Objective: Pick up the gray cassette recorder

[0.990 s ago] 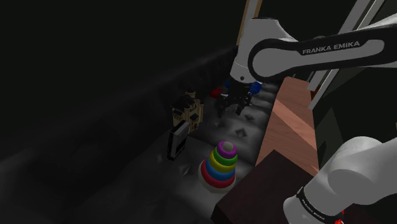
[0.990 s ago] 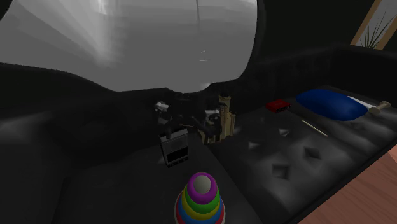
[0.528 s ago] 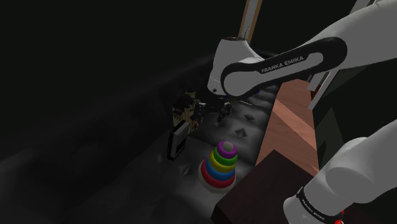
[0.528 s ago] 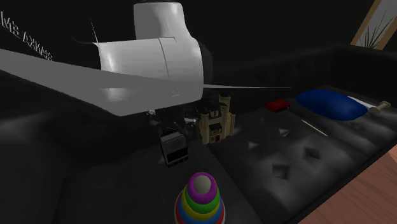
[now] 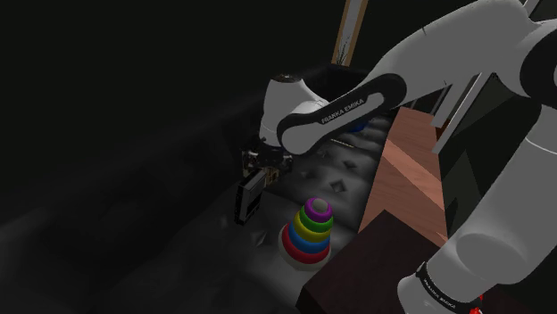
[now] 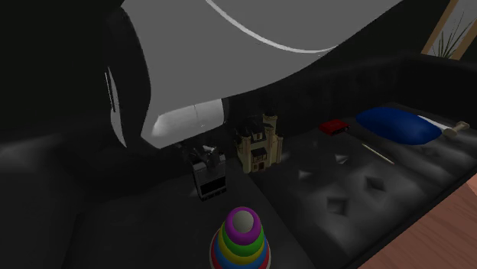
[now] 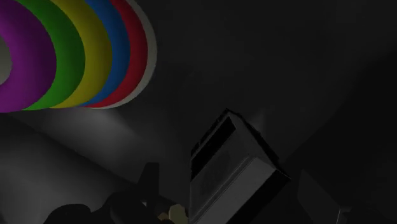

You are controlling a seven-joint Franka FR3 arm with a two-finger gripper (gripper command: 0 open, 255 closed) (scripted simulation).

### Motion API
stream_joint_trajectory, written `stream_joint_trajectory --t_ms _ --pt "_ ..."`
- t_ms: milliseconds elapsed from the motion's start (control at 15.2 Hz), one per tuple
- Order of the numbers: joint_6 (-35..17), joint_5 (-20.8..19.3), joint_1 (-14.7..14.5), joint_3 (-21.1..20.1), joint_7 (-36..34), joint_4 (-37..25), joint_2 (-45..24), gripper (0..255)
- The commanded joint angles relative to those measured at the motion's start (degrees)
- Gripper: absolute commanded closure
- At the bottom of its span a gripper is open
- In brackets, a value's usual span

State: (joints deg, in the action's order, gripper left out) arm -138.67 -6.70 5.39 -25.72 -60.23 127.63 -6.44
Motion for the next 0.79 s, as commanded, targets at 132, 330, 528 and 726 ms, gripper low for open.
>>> stream_joint_trajectory --t_ms 132,330,528,726 --pt "-2.1 -7.3 -2.4 2.3 -10.4 -7.0 -10.0 0" --pt "-2.4 -10.8 -5.2 5.0 -16.4 -13.4 -16.9 0" --pt "-2.9 -12.1 -6.4 6.3 -18.6 -16.0 -20.1 0" --pt "-4.5 -13.1 -6.9 7.0 -19.3 -15.9 -21.7 0"
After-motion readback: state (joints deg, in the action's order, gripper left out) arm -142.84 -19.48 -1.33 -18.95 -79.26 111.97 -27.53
